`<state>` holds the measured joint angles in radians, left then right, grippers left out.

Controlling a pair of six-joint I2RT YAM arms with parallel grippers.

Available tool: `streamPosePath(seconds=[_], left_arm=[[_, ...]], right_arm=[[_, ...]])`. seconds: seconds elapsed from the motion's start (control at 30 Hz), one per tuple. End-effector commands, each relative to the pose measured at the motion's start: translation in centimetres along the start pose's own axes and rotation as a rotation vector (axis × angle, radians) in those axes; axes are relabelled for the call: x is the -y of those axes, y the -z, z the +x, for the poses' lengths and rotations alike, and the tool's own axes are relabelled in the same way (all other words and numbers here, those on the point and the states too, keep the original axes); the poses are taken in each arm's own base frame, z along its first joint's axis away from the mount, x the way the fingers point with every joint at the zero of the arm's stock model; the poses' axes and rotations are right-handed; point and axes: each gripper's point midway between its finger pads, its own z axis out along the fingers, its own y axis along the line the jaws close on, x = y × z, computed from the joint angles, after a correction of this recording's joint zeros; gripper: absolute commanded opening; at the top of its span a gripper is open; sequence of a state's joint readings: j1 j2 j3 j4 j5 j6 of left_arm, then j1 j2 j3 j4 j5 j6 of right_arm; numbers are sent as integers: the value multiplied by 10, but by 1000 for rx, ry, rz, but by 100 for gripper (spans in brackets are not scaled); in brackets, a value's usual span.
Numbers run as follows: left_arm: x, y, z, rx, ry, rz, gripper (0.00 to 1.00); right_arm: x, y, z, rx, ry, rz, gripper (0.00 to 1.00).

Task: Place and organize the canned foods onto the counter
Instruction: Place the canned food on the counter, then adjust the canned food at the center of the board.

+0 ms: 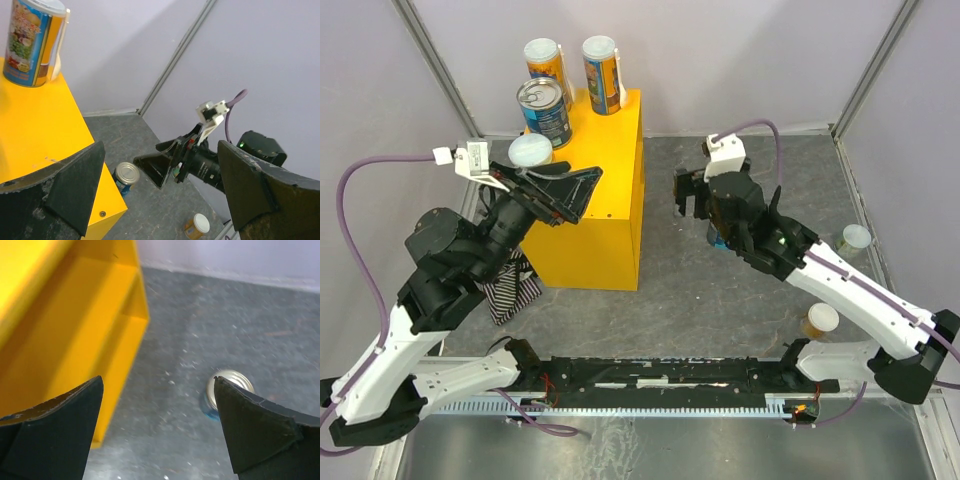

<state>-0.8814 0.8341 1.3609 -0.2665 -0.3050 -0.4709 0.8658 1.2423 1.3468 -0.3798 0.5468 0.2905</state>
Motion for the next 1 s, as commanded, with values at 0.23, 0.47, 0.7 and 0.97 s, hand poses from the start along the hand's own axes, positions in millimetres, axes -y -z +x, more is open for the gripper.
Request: streamPosePath(seconds=[0.23, 0.47, 0.7, 0.97], left_arm=[[15, -6, 6, -12, 41, 78, 99], [15, -1, 10, -28, 62, 83, 99], [16, 0, 10, -40, 60, 85, 99], [14, 1, 10, -49, 42, 72, 99]], right_arm=[[92, 20, 89, -161, 30, 389, 99], [124, 12, 138, -284, 5, 513, 99], [126, -9, 166, -348, -42, 482, 99], [127, -37, 187, -414, -55, 467, 99]])
